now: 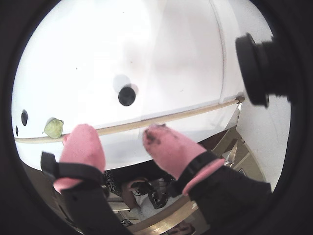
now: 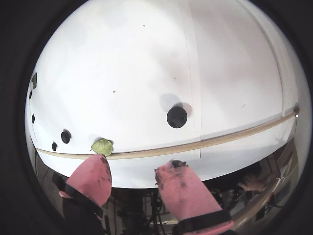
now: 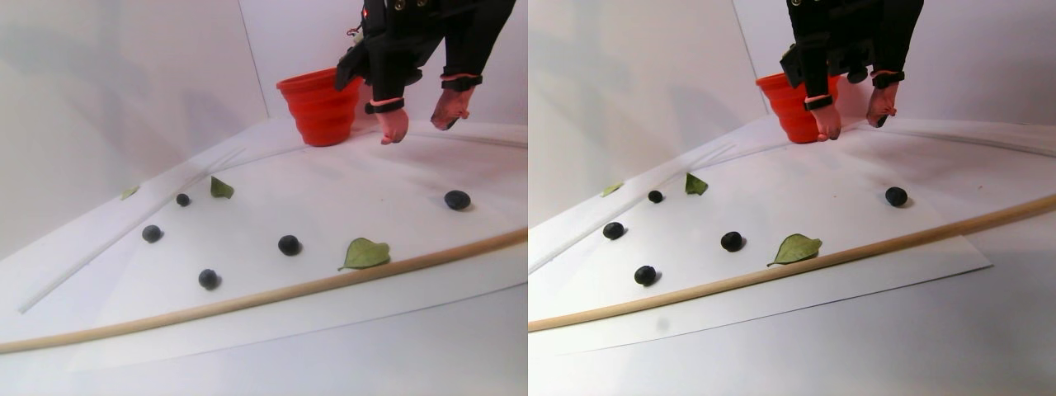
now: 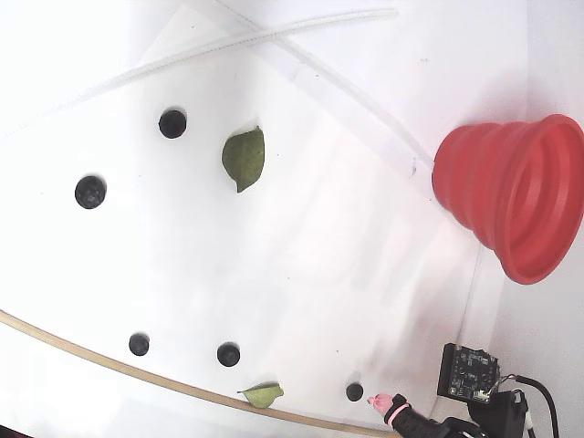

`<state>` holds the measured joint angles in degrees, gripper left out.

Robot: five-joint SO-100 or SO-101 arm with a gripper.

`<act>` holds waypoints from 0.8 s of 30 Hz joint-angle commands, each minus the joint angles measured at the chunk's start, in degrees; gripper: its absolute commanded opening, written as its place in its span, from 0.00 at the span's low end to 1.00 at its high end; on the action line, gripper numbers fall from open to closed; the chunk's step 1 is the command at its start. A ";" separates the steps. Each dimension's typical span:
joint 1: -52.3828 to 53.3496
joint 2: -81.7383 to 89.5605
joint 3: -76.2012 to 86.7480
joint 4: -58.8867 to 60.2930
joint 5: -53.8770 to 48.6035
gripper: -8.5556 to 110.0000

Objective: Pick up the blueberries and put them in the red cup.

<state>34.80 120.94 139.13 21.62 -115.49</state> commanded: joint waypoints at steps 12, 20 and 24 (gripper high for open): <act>1.58 -8.00 -0.62 -6.86 0.53 0.23; 2.20 -14.41 -2.81 -11.25 0.44 0.23; 2.90 -16.70 -4.39 -12.30 0.09 0.23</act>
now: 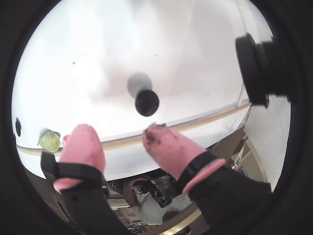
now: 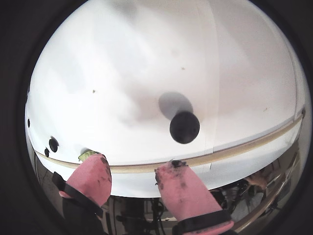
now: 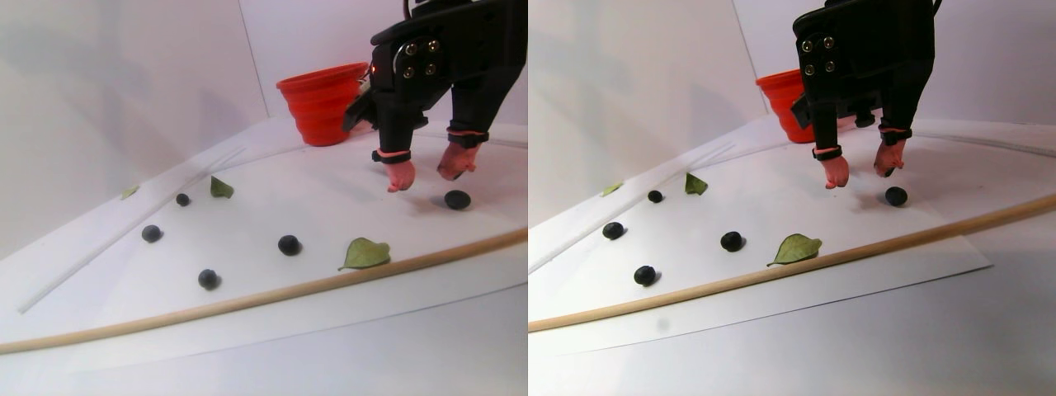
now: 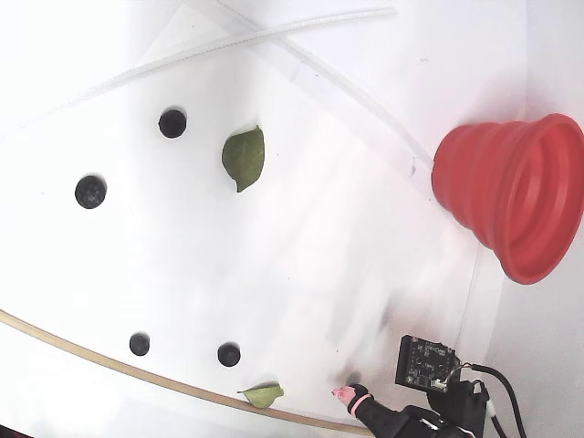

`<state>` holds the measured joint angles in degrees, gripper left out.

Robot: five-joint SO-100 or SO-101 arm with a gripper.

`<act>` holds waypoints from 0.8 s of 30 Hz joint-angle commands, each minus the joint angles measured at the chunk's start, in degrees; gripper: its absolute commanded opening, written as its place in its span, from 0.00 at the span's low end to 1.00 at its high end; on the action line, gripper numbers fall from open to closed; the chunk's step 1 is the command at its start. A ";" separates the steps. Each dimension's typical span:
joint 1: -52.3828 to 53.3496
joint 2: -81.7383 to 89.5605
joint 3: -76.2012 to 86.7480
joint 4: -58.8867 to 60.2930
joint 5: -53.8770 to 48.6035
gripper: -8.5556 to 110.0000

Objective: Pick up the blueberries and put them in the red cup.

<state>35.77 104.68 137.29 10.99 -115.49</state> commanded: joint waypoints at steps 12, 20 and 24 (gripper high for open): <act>3.52 -3.25 -5.98 -2.20 -1.05 0.24; 4.39 -5.63 -6.42 -3.96 -1.32 0.24; 4.75 -6.42 -6.86 -4.31 -1.14 0.24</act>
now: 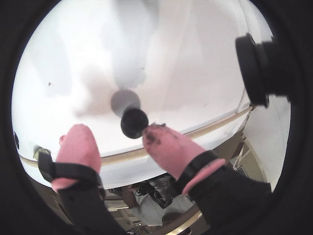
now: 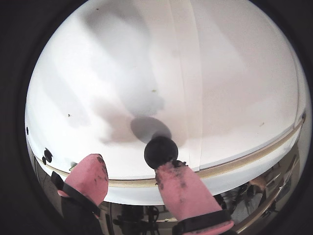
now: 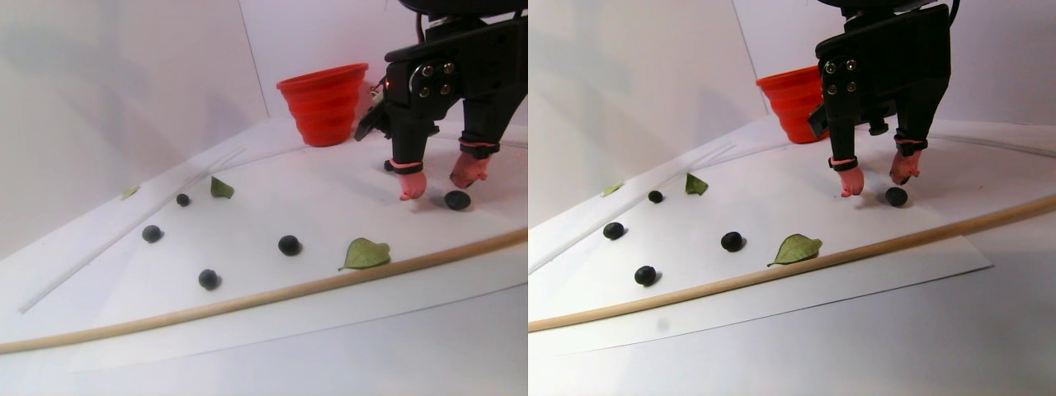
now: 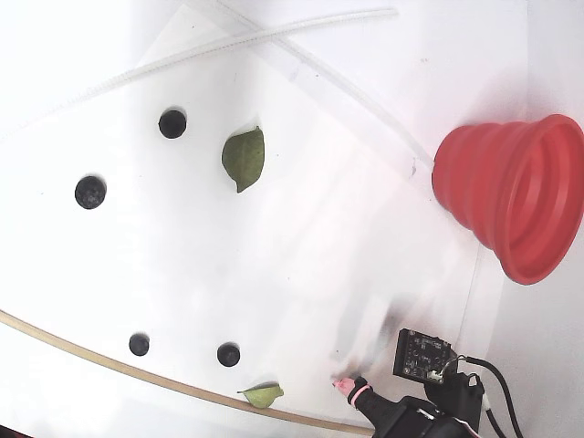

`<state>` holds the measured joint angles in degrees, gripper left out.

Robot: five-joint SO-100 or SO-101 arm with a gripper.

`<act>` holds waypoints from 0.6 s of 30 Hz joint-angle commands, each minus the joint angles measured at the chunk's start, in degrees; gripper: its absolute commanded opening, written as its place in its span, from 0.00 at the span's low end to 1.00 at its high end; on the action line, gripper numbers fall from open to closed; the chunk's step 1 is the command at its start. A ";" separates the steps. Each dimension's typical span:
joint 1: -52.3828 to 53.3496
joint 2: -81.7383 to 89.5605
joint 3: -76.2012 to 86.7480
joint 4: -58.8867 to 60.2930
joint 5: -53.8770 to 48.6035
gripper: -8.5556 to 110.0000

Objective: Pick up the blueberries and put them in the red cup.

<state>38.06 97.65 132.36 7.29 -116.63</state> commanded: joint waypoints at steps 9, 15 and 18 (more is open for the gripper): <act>3.16 -0.35 -2.55 -1.05 -0.53 0.24; 3.52 -1.49 -2.55 -1.67 -0.70 0.23; 3.87 -2.11 -2.81 -2.11 -0.88 0.23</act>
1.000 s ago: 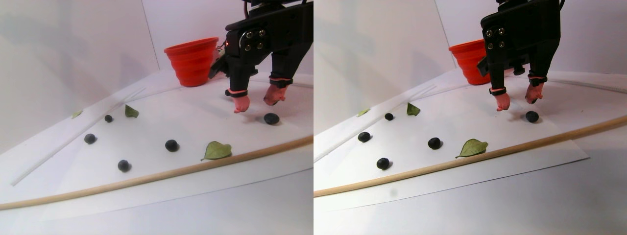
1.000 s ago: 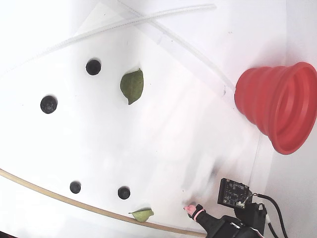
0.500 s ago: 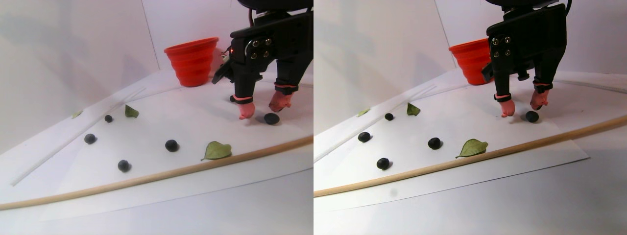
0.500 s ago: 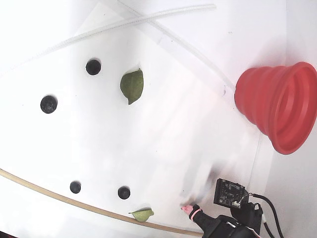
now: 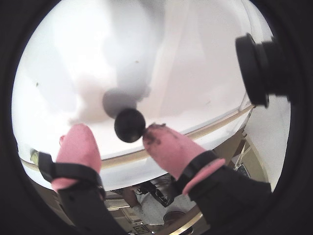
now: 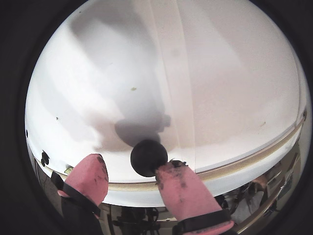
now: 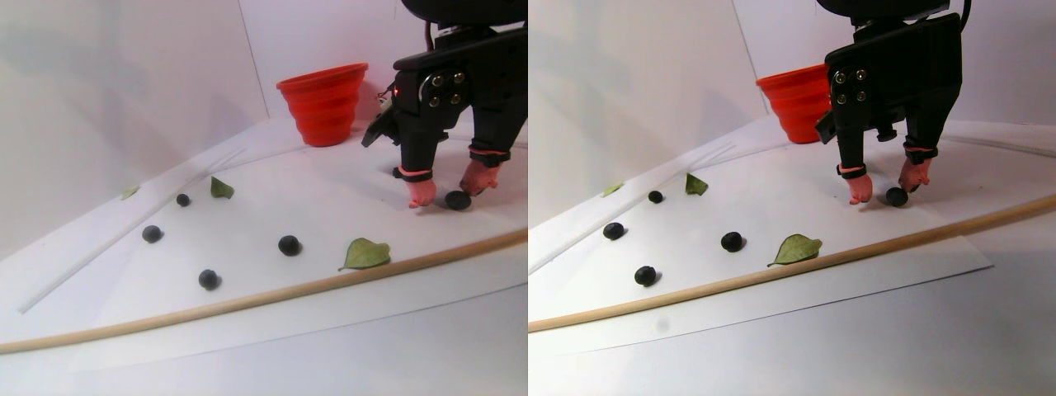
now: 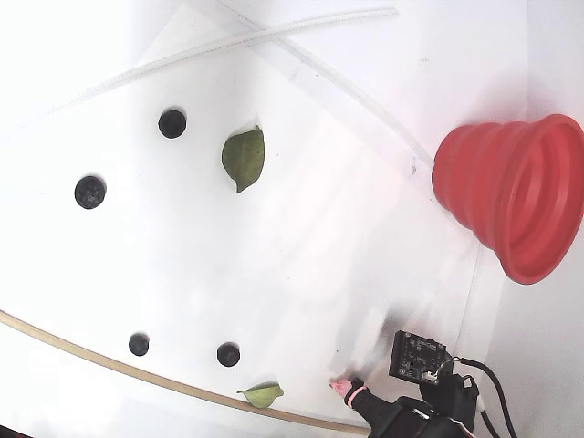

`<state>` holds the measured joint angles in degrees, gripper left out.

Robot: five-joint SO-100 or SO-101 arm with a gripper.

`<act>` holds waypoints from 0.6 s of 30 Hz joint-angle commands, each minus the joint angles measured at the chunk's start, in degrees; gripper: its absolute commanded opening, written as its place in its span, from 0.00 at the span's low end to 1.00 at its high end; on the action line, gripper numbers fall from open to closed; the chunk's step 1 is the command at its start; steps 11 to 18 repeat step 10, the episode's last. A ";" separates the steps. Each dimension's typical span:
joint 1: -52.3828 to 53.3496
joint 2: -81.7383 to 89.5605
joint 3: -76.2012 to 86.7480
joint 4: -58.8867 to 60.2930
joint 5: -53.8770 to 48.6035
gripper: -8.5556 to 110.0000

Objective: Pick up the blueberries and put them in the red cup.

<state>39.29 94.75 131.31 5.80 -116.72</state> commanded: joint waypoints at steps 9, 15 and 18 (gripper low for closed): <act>2.99 -0.53 -2.02 -1.49 -0.88 0.23; 3.08 -0.62 -2.02 -1.49 -0.97 0.23; 3.08 -0.62 -2.02 -1.49 -0.97 0.23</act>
